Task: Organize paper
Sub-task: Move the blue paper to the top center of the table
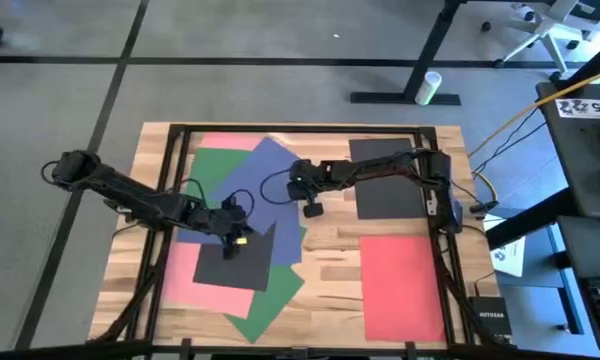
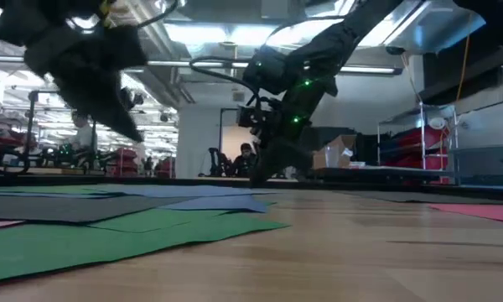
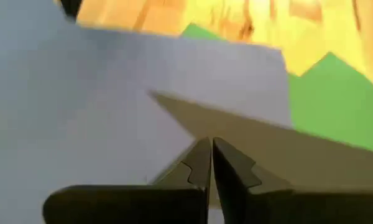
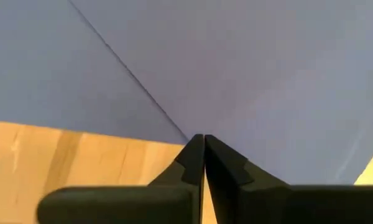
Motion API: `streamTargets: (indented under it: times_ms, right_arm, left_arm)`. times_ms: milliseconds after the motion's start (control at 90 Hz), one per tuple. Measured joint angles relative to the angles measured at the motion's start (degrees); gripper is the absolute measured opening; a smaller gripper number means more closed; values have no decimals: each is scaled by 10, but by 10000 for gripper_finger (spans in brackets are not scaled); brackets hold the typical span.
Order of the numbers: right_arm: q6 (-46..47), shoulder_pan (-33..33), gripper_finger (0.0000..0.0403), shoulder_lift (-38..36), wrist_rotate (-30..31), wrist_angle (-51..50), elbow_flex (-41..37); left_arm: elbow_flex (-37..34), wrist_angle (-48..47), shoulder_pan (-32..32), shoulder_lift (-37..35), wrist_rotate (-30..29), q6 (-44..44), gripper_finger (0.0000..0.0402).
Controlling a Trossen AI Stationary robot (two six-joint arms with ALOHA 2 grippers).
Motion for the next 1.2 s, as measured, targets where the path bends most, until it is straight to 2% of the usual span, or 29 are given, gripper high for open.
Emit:
streamTargets:
  times_ms: [211, 522, 911, 1200]
  right_arm:
    - [13, -20, 0, 0, 0, -3, 0]
    - [33, -48, 0, 0, 1, -22, 0]
    - [68, -61, 0, -4, 4, -31, -36]
    - [116, -51, 0, -6, -43, -48, -55]
  left_arm:
    - [-54, 3, -7, 3, 32, -84, 0]
    - [-95, 62, -31, 3, 33, -131, 0]
    - [-100, 55, -31, 3, 30, -136, 0]
    - [-100, 45, -31, 3, 29, -137, 0]
